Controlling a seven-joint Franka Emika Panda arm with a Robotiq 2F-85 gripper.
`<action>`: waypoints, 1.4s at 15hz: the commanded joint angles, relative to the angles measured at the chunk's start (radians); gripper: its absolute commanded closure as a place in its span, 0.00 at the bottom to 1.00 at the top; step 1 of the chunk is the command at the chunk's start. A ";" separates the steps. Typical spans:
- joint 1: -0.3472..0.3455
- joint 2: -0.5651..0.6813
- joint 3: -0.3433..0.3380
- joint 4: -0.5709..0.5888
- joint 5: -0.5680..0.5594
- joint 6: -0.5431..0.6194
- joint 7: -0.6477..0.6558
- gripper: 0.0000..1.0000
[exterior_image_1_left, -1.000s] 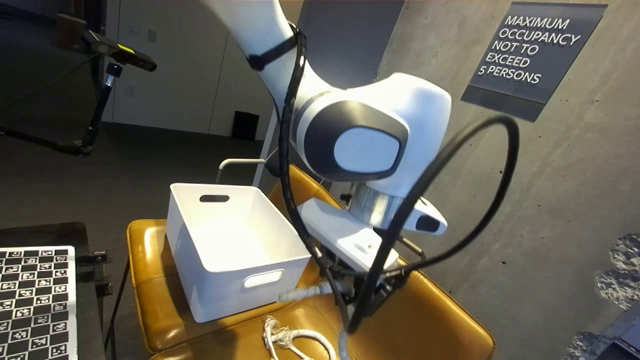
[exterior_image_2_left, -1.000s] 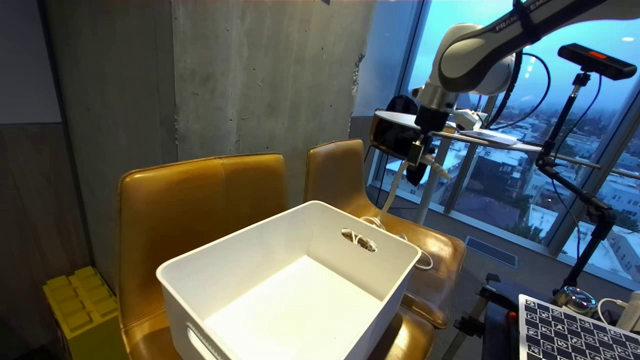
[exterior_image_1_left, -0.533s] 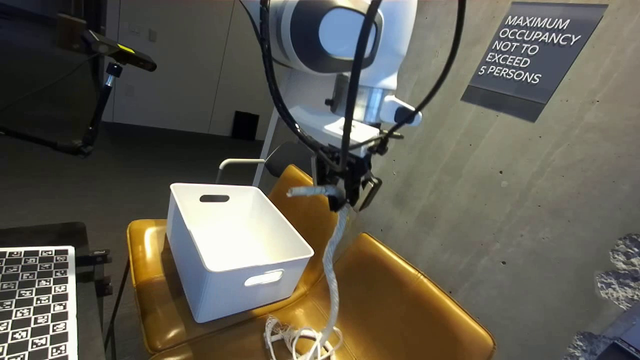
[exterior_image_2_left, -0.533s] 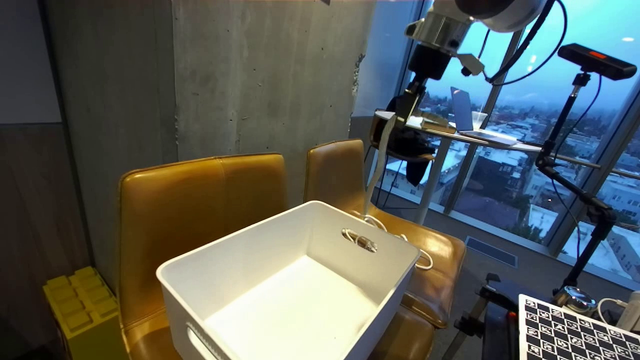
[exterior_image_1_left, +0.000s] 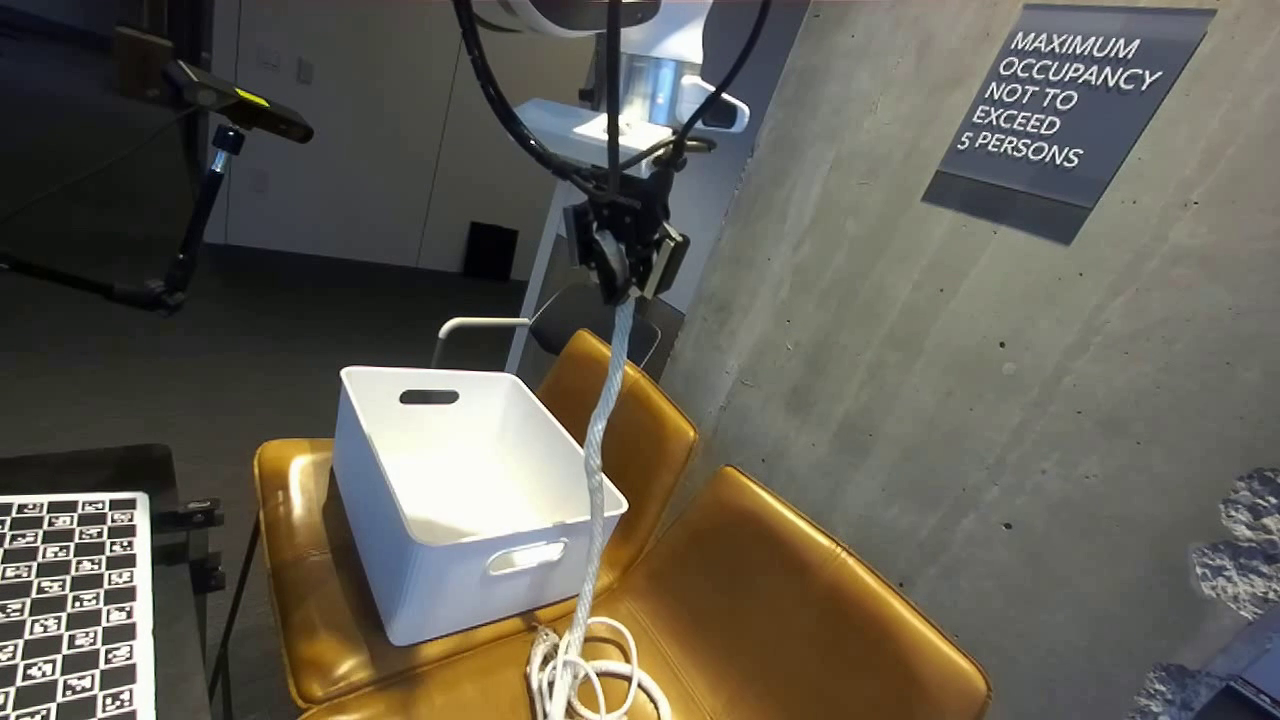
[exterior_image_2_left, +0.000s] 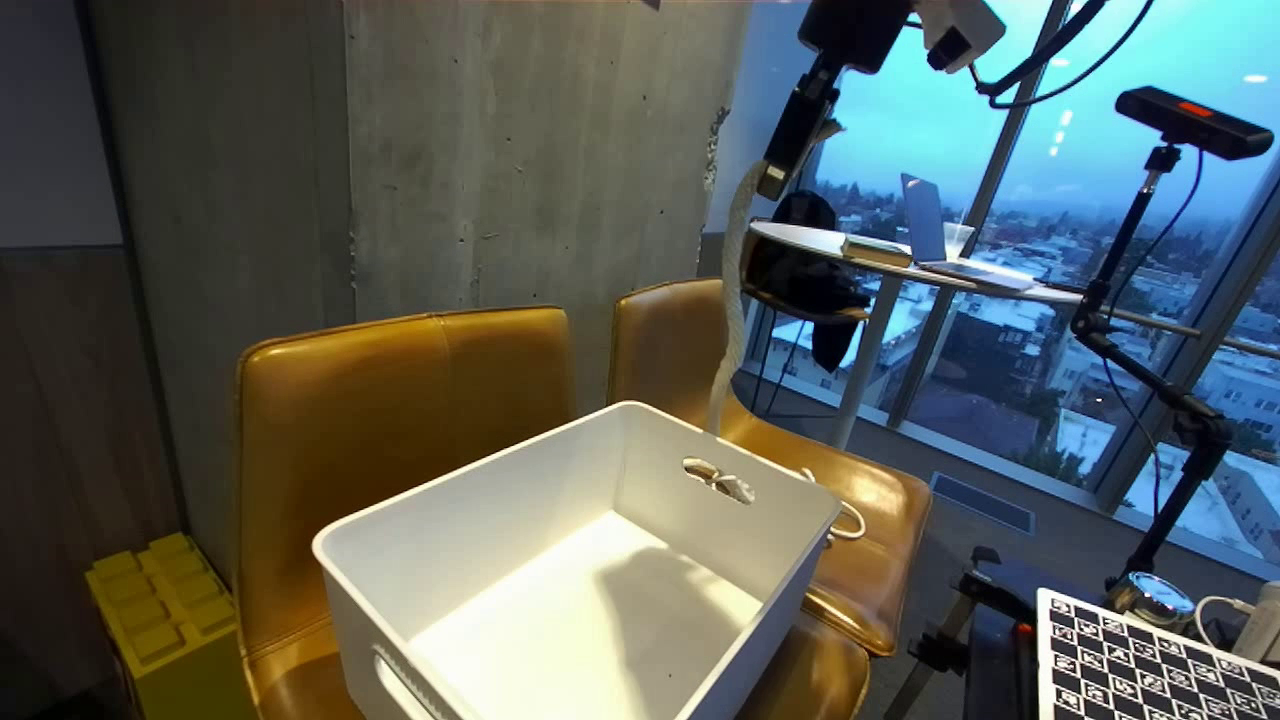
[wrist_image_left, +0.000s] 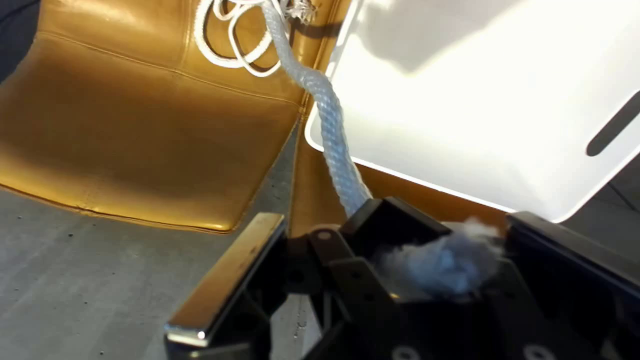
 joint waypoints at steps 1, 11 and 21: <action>0.049 -0.030 0.033 -0.005 -0.035 -0.023 0.061 0.98; 0.191 -0.072 0.149 0.279 -0.128 -0.170 0.186 0.98; 0.158 -0.065 0.120 0.236 -0.118 -0.149 0.153 0.98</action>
